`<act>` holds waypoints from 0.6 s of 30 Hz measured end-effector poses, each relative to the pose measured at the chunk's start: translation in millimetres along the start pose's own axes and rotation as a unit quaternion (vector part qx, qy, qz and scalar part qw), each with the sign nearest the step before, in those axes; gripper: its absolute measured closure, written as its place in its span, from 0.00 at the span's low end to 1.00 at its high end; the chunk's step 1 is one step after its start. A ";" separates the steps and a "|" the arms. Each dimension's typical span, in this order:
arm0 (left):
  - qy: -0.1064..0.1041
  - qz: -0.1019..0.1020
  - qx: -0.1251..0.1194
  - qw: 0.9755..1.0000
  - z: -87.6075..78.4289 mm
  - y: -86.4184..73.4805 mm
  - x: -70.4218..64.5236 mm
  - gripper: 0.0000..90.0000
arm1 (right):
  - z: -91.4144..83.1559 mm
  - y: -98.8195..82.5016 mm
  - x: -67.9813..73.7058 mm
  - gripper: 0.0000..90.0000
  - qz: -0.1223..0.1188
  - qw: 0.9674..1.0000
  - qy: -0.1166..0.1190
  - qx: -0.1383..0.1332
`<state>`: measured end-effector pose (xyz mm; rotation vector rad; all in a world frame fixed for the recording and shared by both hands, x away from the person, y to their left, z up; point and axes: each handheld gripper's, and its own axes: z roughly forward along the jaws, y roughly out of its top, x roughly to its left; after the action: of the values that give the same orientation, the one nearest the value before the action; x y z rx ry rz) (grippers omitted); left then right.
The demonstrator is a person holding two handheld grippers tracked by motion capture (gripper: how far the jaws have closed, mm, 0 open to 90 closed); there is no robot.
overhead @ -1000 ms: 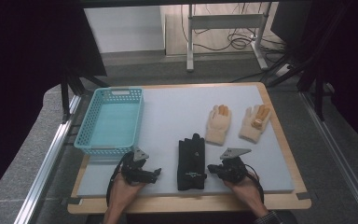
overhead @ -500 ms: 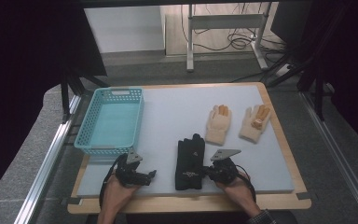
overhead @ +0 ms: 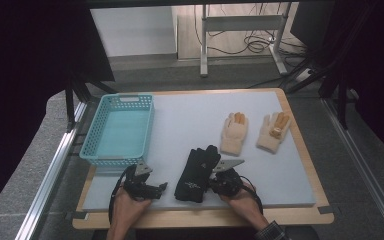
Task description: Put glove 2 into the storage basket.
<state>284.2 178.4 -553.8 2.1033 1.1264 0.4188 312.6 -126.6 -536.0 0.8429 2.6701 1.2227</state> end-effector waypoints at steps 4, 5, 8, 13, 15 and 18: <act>-0.004 0.005 0.003 1.000 -1.3 0.3 1.3 0.05 | 8.2 6.2 4.6 0.96 -0.007 1.000 0.005 0.002; -0.007 0.007 0.006 1.000 -2.6 0.3 2.5 0.05 | 9.7 7.3 5.4 0.95 -0.009 1.000 0.006 0.002; 0.013 0.014 0.018 1.000 -10.1 -1.6 8.5 0.06 | 15.1 11.5 8.2 0.95 -0.011 1.000 0.009 0.003; 0.007 -0.004 0.011 1.000 -12.7 -9.5 20.4 0.05 | 22.4 15.7 10.9 0.94 -0.011 1.000 0.015 -0.001; 0.003 -0.006 0.005 1.000 -11.8 -11.1 21.9 0.03 | 22.8 15.6 10.8 0.94 -0.009 1.000 0.017 -0.003; 0.002 -0.006 0.004 1.000 -11.5 -11.4 21.9 0.03 | 19.8 14.5 10.3 0.93 -0.012 1.000 0.018 0.000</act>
<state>283.3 205.6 -554.8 2.1024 1.1454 0.4138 316.3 -100.3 -537.4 0.7925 2.7005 1.2445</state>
